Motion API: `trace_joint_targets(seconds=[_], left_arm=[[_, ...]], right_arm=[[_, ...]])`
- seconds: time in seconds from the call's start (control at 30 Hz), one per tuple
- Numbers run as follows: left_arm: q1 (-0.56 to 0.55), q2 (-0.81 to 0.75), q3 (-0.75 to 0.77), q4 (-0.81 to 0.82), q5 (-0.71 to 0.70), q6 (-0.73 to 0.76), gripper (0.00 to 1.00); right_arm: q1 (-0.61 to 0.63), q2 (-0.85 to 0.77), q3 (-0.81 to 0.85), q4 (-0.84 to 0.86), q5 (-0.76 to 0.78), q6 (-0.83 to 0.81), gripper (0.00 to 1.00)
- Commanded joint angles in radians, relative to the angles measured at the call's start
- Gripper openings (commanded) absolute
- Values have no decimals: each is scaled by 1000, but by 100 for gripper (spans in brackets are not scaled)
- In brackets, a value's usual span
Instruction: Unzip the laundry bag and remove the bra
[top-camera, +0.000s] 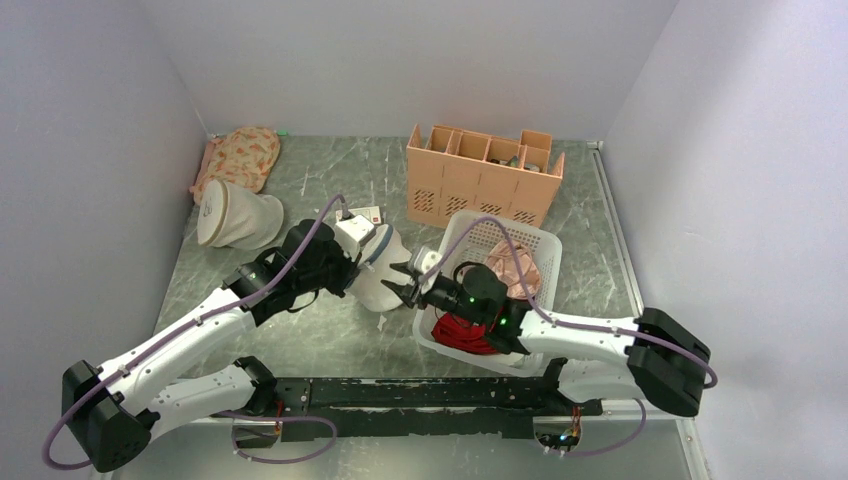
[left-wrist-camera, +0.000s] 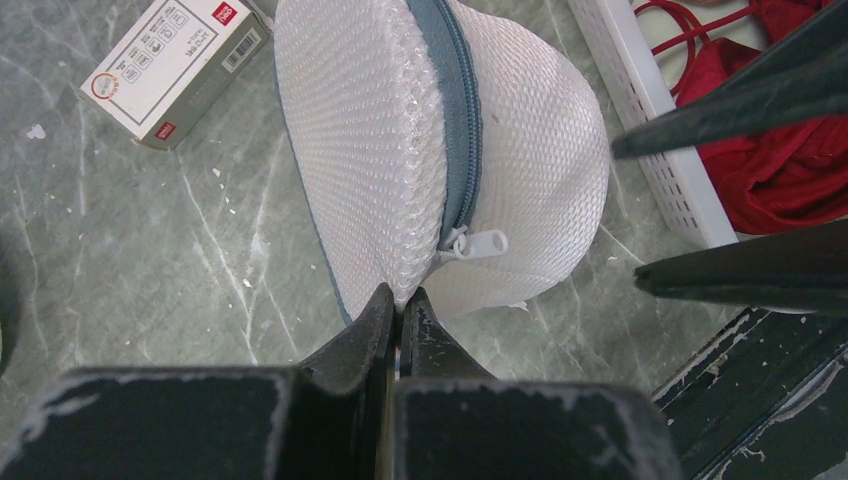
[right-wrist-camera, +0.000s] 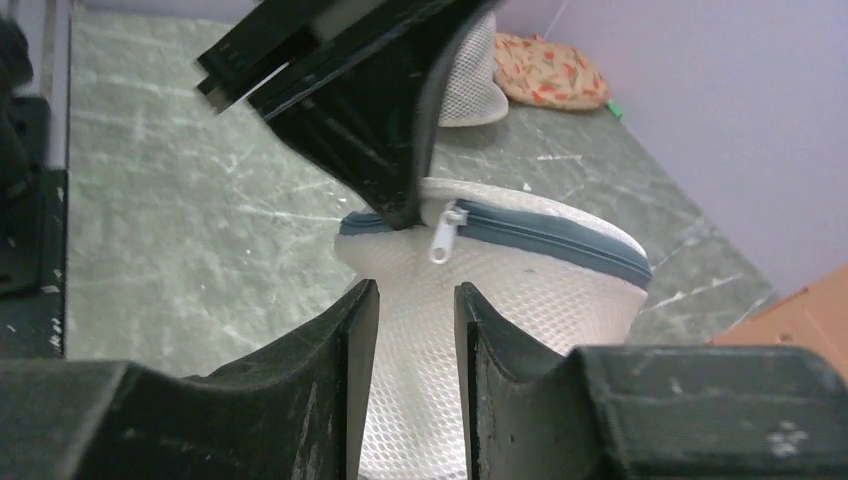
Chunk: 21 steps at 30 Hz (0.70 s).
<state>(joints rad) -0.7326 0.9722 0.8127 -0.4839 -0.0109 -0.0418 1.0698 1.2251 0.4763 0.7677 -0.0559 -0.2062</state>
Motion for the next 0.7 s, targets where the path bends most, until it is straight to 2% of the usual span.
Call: trace_joint_targets(seconds=[0.0,0.37,0.67], left_arm=[[18,-15,41,49,47,-3,7],[28,-17,40,51,71,0,7],[29,-14,41,53,79,3,7]], right_arm=[[54,93,-29,306,21,-255,34],[92,252,-16,487,125,-314,38],[97,330,-1,565,204,-343,35]])
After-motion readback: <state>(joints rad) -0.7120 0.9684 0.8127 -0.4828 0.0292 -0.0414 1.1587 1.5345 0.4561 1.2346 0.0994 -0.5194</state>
